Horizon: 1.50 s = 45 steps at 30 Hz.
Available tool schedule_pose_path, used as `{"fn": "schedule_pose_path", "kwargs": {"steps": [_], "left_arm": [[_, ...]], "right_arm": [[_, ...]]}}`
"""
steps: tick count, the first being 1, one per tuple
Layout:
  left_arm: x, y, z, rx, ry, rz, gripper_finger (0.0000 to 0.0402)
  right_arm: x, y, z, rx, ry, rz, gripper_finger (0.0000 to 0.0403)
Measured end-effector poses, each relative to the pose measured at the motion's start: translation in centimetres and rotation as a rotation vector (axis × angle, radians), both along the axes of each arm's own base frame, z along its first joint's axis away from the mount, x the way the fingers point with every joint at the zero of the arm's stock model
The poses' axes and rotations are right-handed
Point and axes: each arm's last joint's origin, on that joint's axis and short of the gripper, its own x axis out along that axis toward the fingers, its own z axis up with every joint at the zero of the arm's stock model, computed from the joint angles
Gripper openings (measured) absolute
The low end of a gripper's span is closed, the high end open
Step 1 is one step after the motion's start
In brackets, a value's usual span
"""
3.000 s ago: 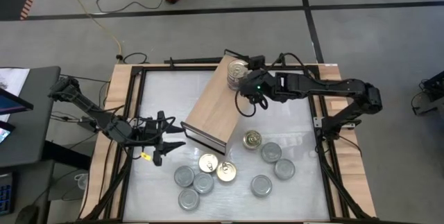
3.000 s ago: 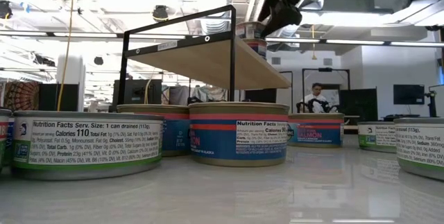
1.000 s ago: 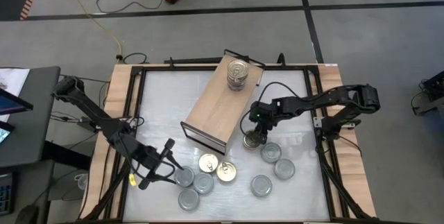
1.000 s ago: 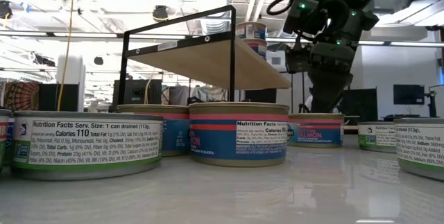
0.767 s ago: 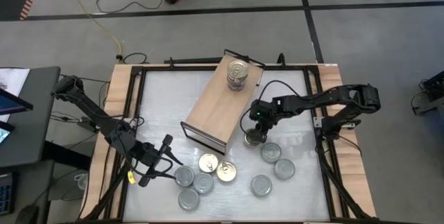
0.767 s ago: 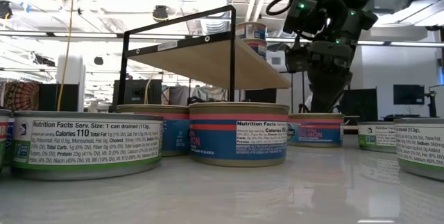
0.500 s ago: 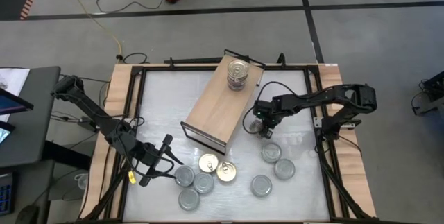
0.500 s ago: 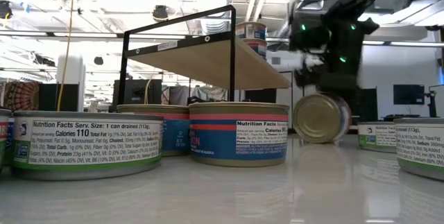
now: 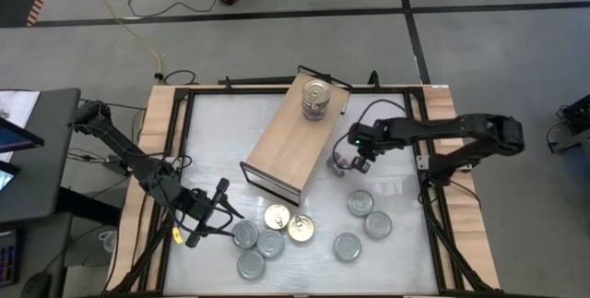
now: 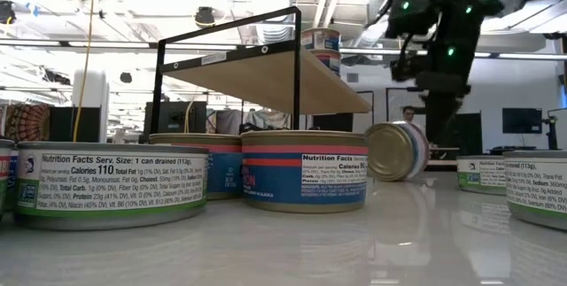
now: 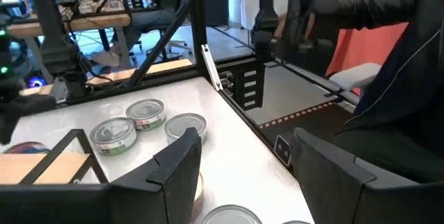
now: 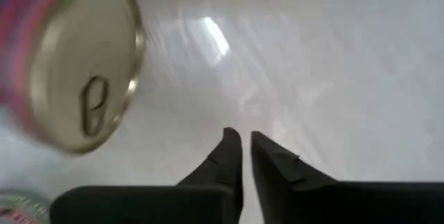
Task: Stack canned seafood by type on shelf
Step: Stack the blue tuna can on top of the stacked blue tuna cans on the shelf
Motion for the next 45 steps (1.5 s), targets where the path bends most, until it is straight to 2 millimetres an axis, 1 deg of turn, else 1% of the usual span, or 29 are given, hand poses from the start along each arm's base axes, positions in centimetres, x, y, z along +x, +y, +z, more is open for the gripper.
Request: {"fn": "schedule_pose_path", "kwargs": {"steps": [2, 4, 6, 10, 12, 14, 16, 17, 19, 22, 26, 39, 42, 45], "left_arm": [[0.0, 0.0, 0.0, 0.002, -0.001, 0.018, 0.0210], [0.0, 0.1, 0.0, 0.011, -0.003, 0.040, 0.0210], [0.1, 0.2, 0.0, 0.022, -0.006, 0.060, 0.0210], [0.1, 0.3, 0.0, 0.028, -0.008, 0.091, 0.0210], [0.1, 0.3, 0.0, 0.029, -0.008, 0.104, 0.0210], [0.1, 0.3, 0.0, 0.028, -0.008, 0.105, 0.0210], [0.1, 0.3, 0.0, 0.028, -0.008, 0.105, 0.0210], [0.1, 0.3, 0.0, 0.027, -0.008, 0.105, 0.0210], [0.1, 0.3, -0.1, 0.028, -0.007, 0.105, 0.0210], [0.1, 0.3, -0.1, 0.027, -0.003, 0.105, 0.0210], [0.1, 0.3, -0.1, 0.024, 0.002, 0.105, 0.0210], [0.1, 0.2, -0.3, 0.013, 0.030, 0.085, 0.0210], [0.1, 0.2, -0.3, 0.013, 0.030, 0.084, 0.0210], [0.1, 0.2, -0.3, 0.013, 0.030, 0.080, 0.0210]], "right_arm": [[-0.2, 0.8, 0.7, -0.005, -0.022, 0.039, 0.0094], [-0.3, 1.8, 1.2, -0.008, -0.055, 0.086, 0.0130], [0.0, 3.0, 1.6, -0.011, -0.105, 0.134, 0.0175], [1.1, 5.0, 2.2, -0.003, -0.245, 0.187, 0.0279], [1.5, 5.6, 2.4, -0.001, -0.294, 0.177, 0.0326], [1.8, 6.1, 2.3, -0.050, -0.311, 0.131, 0.0368], [1.9, 6.2, 2.0, -0.126, -0.315, 0.057, 0.0391], [2.0, 6.3, 2.0, -0.158, -0.327, 0.028, 0.0394], [2.3, 6.5, 1.7, -0.198, -0.334, 0.003, 0.0386], [3.2, 6.8, 0.9, -0.212, -0.346, -0.009, 0.0373], [4.0, 6.9, -0.4, -0.221, -0.319, -0.030, 0.0369], [5.1, 6.8, -3.2, -0.276, -0.238, -0.059, 0.0363], [5.4, 6.9, -4.1, -0.251, -0.214, -0.045, 0.0341], [5.6, 7.0, -5.1, -0.234, -0.174, -0.029, 0.0297]]}}
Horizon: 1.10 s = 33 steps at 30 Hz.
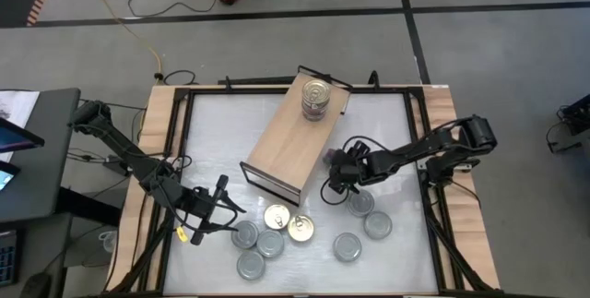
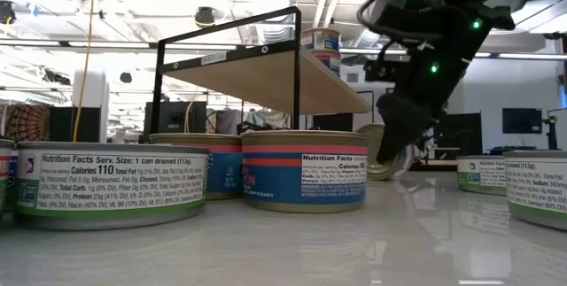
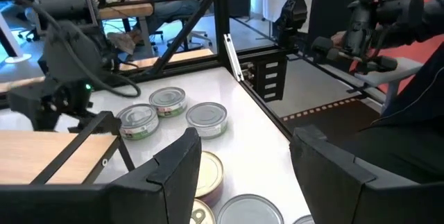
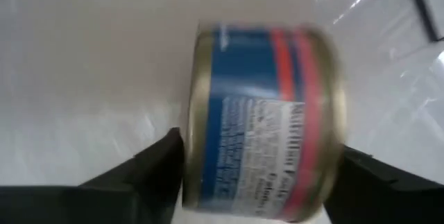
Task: Stack canned seafood by type on shelf
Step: Stack the blue tuna can on top of the stacked blue tuna cans on the shelf
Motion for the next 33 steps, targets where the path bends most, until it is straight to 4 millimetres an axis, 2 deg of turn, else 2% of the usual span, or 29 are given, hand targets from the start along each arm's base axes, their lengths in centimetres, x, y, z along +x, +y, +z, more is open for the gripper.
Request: {"fn": "schedule_pose_path", "kwargs": {"steps": [5, 12, 24, 30, 33], "left_arm": [[0.0, 0.0, -0.1, 0.004, 0.005, 0.000, 0.0210], [0.0, 0.0, -0.1, -0.003, 0.009, 0.000, 0.0210], [0.0, 0.0, 0.0, -0.033, 0.014, 0.013, 0.0210], [0.0, -0.2, 0.8, -0.005, -0.082, -0.047, 0.0210], [0.0, -0.1, 1.0, 0.027, -0.113, -0.017, 0.0210]], "right_arm": [[0.1, 0.3, -0.5, -0.005, 0.023, 0.017, 0.0208], [-0.8, 0.9, 1.4, -0.049, 0.003, 0.061, 0.0207], [-5.3, 0.8, 6.5, -0.058, -0.008, 0.061, 0.0207], [-7.0, 0.3, 8.7, -0.090, -0.055, 0.096, 0.0207], [-7.5, 0.2, 9.7, -0.144, -0.083, 0.142, 0.0210]]}}
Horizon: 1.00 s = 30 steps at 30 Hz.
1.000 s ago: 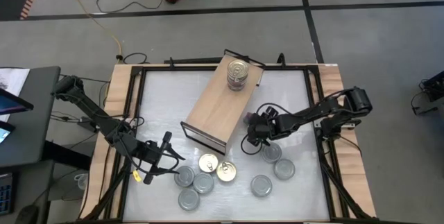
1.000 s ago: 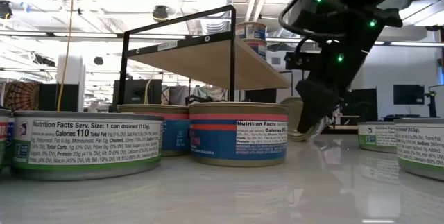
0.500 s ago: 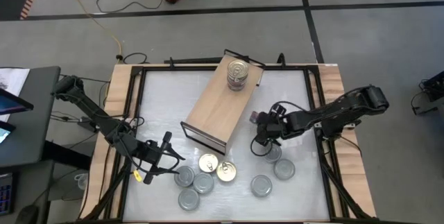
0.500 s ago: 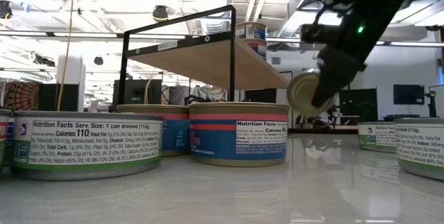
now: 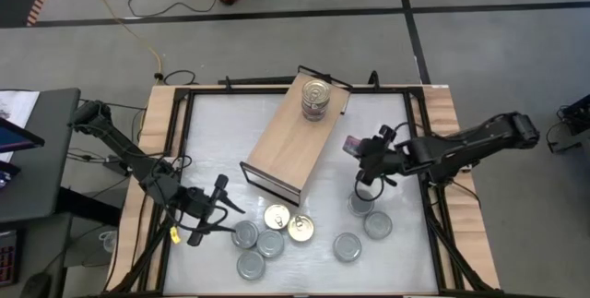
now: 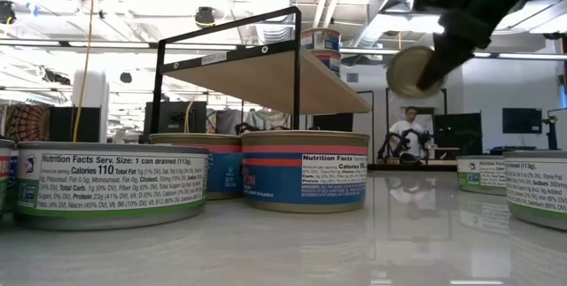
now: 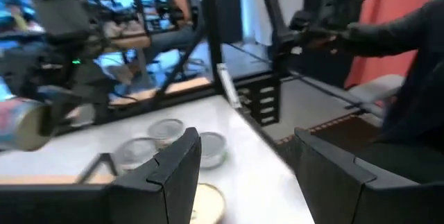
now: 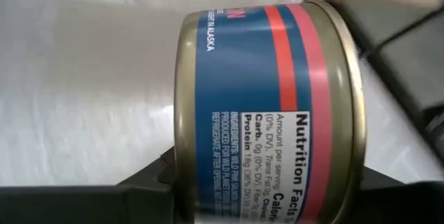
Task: Stack canned seafood by type on shelf
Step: Stack the blue tuna can on top of the stacked blue tuna cans on the shelf
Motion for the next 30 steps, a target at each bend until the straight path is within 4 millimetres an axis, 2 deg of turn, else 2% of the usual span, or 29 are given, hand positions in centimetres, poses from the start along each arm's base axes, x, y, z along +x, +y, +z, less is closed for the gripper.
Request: {"fn": "schedule_pose_path", "kwargs": {"steps": [8, 12, 16, 20, 23, 28, 30], "left_arm": [[0.1, 0.6, 0.0, 0.057, -0.011, 0.214, 0.0210], [0.1, 1.3, 0.2, 0.018, -0.012, 0.390, 0.0210], [0.1, 3.0, 1.8, -0.007, -0.062, 0.505, 0.0210], [-0.1, 5.5, 3.5, -0.071, -0.104, 0.471, 0.0210], [-0.1, 7.3, 3.6, -0.140, -0.092, 0.412, 0.0210], [0.7, 9.1, 3.6, -0.254, -0.078, 0.264, 0.0210], [1.3, 9.6, 3.4, -0.274, -0.079, 0.257, 0.0210]], "right_arm": [[0.1, -0.1, 4.1, -0.236, -0.036, 0.090, 0.0210], [0.9, 0.2, 6.5, -0.469, 0.023, 0.147, 0.0211], [2.2, 0.1, 8.7, -0.731, 0.149, 0.195, 0.0211], [3.7, -0.4, 10.4, -0.914, 0.240, 0.260, 0.0211], [4.8, -1.0, 11.1, -1.009, 0.290, 0.266, 0.0212], [6.6, -2.7, 10.8, -1.097, 0.371, 0.341, 0.0212], [7.3, -3.7, 10.4, -1.113, 0.412, 0.358, 0.0212]]}}
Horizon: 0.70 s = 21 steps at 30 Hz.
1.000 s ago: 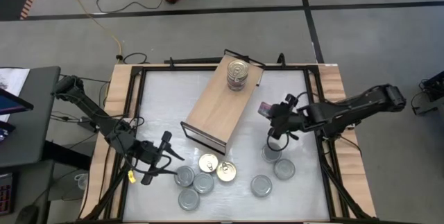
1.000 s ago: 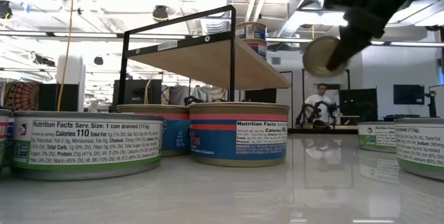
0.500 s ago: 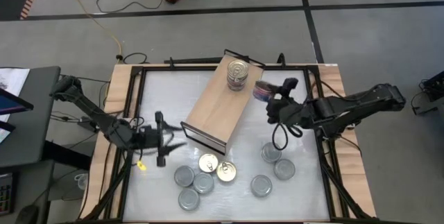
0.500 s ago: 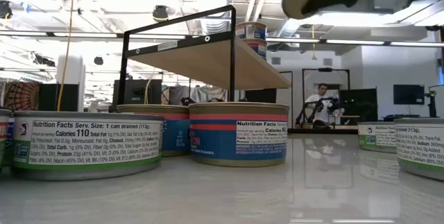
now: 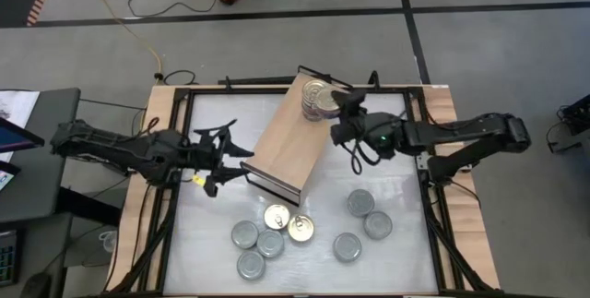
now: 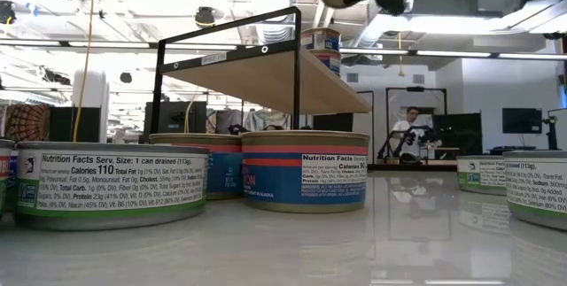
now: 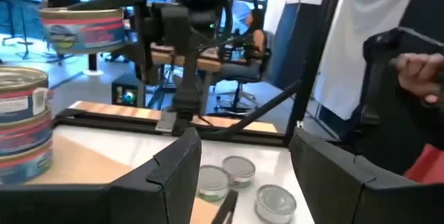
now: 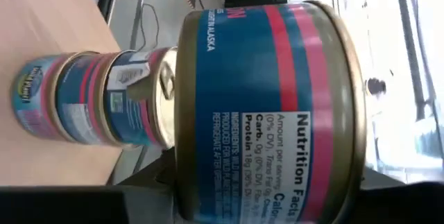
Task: Stack canned seafood by type on shelf
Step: Stack the blue tuna can on top of the stacked blue tuna cans on the shelf
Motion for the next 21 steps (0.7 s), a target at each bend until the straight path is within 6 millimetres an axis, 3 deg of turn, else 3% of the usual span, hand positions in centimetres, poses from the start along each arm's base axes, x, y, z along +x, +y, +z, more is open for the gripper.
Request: {"fn": "schedule_pose_path", "kwargs": {"steps": [7, 21], "left_arm": [[1.5, 2.2, -0.3, -0.043, 0.005, 0.081, 0.0210], [1.4, 7.0, -0.1, -0.049, 0.012, 0.243, 0.0210]], "right_arm": [[1.2, -3.1, -1.3, -0.033, 0.097, -0.049, 0.0212], [1.2, -5.8, -1.6, -0.076, 0.181, -0.033, 0.0213]]}}
